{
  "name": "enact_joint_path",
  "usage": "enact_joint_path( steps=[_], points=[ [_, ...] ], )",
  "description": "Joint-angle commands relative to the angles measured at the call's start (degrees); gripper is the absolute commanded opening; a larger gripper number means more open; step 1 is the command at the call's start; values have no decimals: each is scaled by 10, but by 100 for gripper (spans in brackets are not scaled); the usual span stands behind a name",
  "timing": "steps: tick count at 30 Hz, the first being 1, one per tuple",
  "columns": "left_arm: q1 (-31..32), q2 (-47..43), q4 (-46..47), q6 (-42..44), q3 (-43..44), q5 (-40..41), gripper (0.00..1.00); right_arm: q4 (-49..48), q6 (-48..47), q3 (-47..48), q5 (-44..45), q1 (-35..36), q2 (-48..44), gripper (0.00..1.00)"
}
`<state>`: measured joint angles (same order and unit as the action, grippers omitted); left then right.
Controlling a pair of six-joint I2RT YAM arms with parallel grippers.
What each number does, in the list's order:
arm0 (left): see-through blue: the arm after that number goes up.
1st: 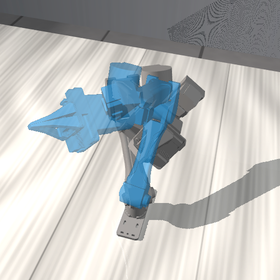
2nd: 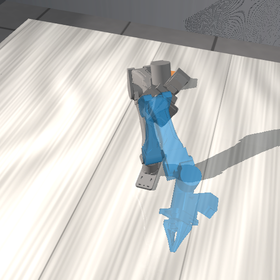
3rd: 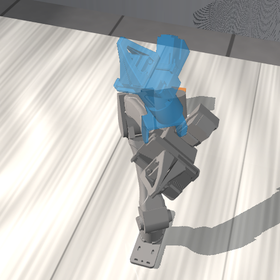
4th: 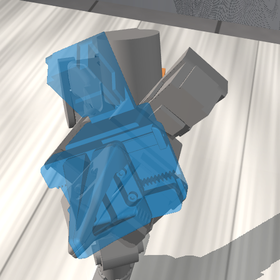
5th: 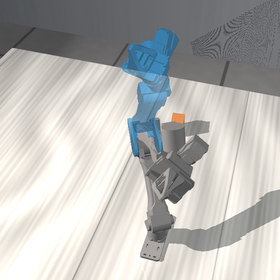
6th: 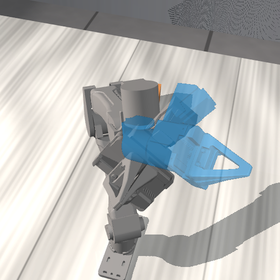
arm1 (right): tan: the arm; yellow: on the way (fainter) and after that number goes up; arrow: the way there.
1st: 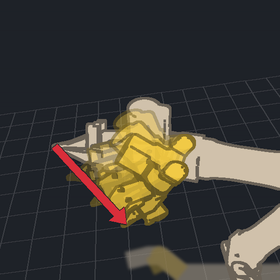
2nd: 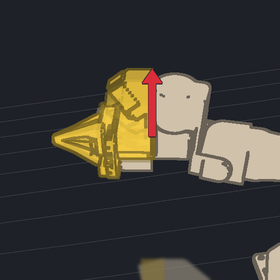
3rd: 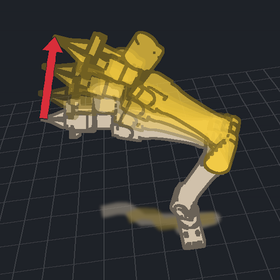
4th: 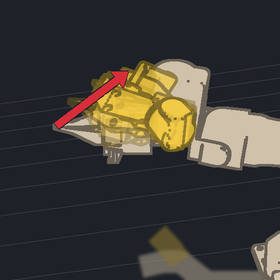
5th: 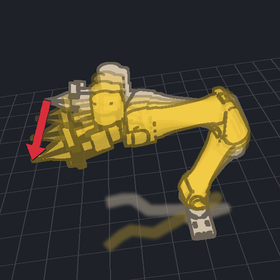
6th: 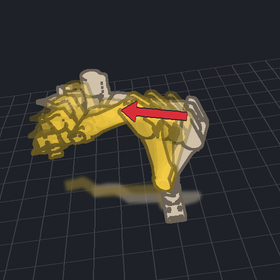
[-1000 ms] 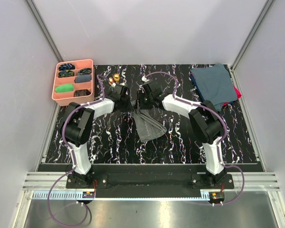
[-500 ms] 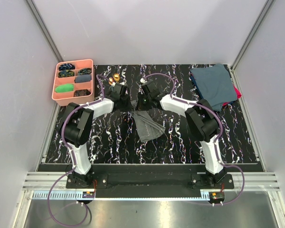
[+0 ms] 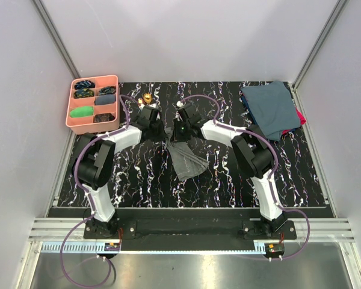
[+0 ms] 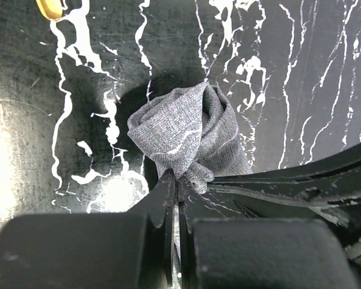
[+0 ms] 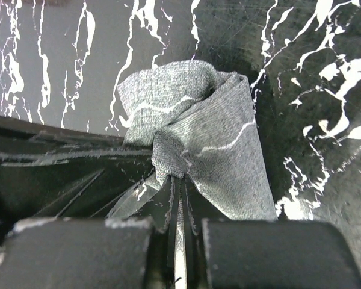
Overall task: Fold the napkin into a case and place the utensils inside
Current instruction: Stuff the top corner of the smaller-rectangle-folded napkin into the folded napkin.
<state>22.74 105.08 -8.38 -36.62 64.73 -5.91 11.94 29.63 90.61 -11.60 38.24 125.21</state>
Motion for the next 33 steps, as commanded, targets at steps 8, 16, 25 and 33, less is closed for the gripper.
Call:
enact_joint_path(
  steps=[8,16,25,33],
  points=[
    [-2,-22,0,16,29,-7,0,11,-4,24,-12,3,21,2],
    [-2,-16,-27,30,65,-10,0,22,-16,16,-1,3,15,1],
    [5,9,-23,7,54,-55,0,29,-14,70,-29,5,38,2],
    [4,-12,-31,21,30,-19,0,9,-1,127,-90,-11,69,6]
  ],
)
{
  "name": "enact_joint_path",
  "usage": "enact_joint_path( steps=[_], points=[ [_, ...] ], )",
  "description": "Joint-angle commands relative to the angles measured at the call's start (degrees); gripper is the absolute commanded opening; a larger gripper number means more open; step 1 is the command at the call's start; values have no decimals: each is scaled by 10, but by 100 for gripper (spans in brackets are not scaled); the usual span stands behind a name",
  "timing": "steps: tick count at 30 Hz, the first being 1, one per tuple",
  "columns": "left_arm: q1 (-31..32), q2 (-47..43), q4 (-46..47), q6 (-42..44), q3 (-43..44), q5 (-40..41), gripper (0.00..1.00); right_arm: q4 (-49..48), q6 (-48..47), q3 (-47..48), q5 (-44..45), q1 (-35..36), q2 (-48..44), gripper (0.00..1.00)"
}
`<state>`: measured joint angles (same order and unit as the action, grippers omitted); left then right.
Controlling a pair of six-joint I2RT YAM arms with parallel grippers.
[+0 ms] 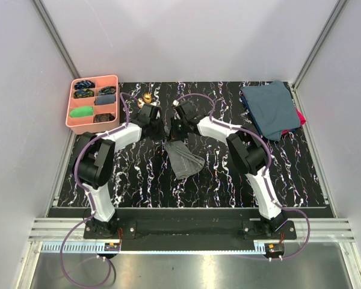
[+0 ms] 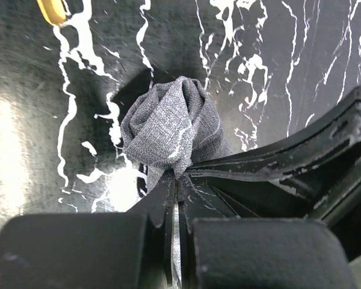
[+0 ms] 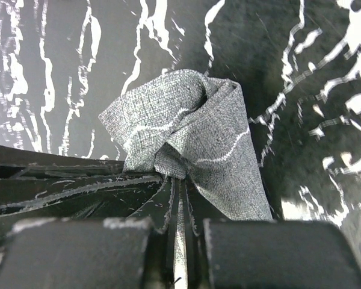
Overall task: Fold the napkin into a case and place the utensils inside
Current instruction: Stuff the top corner of the smaller-rectangle-folded napkin into the folded napkin.
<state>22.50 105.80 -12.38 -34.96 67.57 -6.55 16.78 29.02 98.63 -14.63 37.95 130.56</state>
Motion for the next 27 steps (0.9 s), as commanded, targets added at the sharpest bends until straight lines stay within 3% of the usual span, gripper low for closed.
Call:
enact_joint_path(
  steps=[1,3,5,8,14,18,22,27],
  points=[
    [6,-17,7,4,2,-15,0,-40,-9,48,-62,-9,15,7],
    [6,-16,7,5,0,-11,0,-43,-22,42,-65,-9,7,10],
    [4,-19,3,9,0,-2,0,-41,-30,24,-78,-13,-8,23],
    [0,-23,-14,16,9,17,0,-46,-36,-19,-81,-18,-38,30],
    [-2,-20,-40,23,29,37,0,-59,-43,-57,-93,-25,-65,33],
    [-3,-31,-48,29,33,51,11,-61,-48,-61,-101,-26,-67,36],
    [-2,-37,-57,38,44,62,30,-61,-49,-64,-103,-29,-74,41],
    [-2,-27,-72,40,63,64,35,-55,-59,-57,-102,-31,-74,46]
  ],
)
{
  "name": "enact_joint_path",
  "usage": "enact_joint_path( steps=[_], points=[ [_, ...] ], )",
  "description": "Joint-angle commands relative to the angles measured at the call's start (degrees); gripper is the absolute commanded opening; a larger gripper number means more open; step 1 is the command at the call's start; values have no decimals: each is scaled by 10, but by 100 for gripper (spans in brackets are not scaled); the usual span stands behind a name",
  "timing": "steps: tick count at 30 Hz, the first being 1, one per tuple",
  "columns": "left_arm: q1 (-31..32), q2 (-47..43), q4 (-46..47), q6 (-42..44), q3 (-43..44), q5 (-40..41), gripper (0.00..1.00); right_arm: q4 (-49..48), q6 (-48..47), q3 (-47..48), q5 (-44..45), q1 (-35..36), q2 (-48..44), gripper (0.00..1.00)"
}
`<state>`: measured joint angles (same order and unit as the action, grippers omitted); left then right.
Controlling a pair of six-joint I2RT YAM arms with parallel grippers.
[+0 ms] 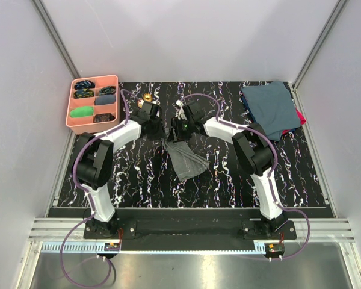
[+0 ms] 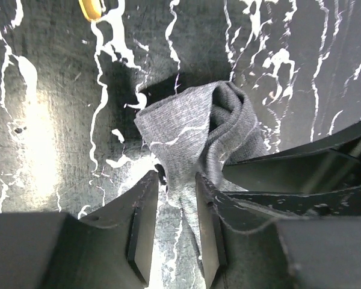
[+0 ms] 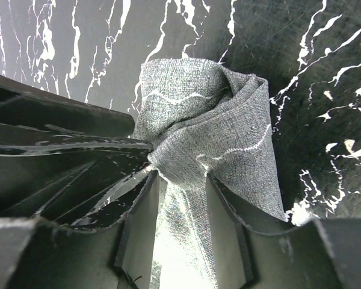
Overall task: Fold the napkin into a case and place the utensils inside
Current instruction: Stuff the top corner of the smaller-rectangle-folded napkin into the folded napkin.
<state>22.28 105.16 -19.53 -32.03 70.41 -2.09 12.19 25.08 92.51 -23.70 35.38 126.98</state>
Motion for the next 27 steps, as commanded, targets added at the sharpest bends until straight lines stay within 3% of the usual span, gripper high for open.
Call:
enact_joint_path(
  steps=[1,10,16,27],
  points=[
    [0,-20,-2,12,38,19,35,-8,-21,6,-11,-7,-38,47],
    [0,-3,-16,14,57,16,29,-1,-21,23,-11,-6,-25,39],
    [0,14,-22,18,58,13,30,-1,-12,29,-25,-7,-13,18],
    [5,43,-51,34,89,19,29,-13,1,31,-35,-6,4,11]
  ],
)
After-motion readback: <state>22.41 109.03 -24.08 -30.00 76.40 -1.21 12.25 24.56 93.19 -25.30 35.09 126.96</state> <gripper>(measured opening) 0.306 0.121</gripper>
